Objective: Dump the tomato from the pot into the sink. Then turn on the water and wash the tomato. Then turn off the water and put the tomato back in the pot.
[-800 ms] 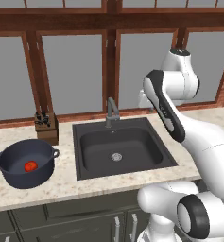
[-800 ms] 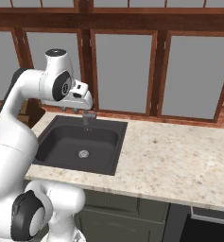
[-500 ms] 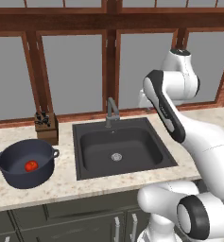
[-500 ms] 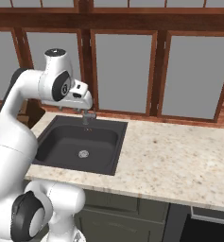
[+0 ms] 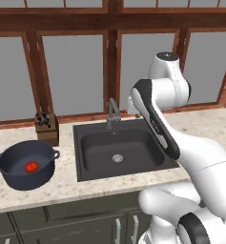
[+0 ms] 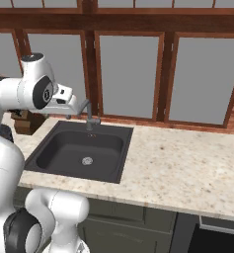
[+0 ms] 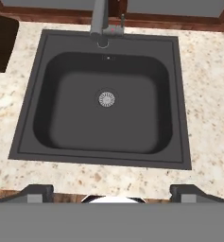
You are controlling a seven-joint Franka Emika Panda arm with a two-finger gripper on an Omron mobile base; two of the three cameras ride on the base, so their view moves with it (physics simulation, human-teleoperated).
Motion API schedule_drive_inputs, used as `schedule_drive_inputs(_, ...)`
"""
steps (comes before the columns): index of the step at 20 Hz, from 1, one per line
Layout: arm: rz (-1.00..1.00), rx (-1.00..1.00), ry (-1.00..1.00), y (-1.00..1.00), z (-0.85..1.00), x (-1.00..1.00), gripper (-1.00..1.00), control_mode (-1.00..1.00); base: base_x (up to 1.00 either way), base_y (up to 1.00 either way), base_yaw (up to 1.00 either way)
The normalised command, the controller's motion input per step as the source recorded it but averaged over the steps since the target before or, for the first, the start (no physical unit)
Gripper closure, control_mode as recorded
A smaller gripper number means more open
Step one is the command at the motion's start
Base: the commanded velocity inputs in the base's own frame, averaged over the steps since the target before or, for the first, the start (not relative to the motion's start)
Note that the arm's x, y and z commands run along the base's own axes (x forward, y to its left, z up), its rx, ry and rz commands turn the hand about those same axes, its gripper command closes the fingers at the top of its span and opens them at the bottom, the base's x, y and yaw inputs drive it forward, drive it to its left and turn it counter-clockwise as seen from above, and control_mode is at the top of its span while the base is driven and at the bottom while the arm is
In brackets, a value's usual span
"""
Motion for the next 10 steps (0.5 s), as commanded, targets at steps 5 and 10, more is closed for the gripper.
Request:
schedule_drive_inputs(5,0.00,-0.03,0.00,0.58,0.00,-0.37,-1.00,-1.00,0.00,0.00,0.00)
schedule_drive_inputs(10,0.00,0.00,0.00,0.57,-0.02,-0.34,-1.00,-1.00,0.00,0.00,0.00)
